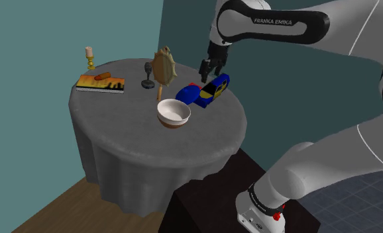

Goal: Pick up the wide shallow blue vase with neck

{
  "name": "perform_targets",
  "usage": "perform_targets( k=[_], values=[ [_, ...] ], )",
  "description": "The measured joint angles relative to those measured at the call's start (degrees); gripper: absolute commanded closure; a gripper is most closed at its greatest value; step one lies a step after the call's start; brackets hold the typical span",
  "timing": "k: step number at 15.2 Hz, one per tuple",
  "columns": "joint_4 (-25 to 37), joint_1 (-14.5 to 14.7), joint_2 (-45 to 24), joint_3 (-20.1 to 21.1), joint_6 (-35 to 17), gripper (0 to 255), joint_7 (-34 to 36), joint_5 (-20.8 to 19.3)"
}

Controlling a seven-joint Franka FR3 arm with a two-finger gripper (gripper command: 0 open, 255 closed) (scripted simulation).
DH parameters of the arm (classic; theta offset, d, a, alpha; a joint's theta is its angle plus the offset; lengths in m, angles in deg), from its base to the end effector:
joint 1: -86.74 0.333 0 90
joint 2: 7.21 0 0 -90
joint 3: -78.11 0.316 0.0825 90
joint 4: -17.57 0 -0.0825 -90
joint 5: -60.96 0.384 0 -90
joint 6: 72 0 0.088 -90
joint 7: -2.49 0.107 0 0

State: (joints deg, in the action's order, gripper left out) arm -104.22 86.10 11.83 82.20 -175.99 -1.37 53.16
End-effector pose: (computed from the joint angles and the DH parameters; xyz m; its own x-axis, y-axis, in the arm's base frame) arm 0.4579 0.0196 0.5499 0.9878 0.1555 0.0074 0.1524 -0.9759 0.1562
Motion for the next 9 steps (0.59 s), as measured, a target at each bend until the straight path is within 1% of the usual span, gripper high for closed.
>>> perform_targets(
  k=[4,9],
  values=[
    [4.5,-0.2,-8.7,1.3,-2.3,0,1.1,-3.8],
    [13.6,0.1,-21.1,2.5,-3.0,0,2.9,-9.1]
  ],
)
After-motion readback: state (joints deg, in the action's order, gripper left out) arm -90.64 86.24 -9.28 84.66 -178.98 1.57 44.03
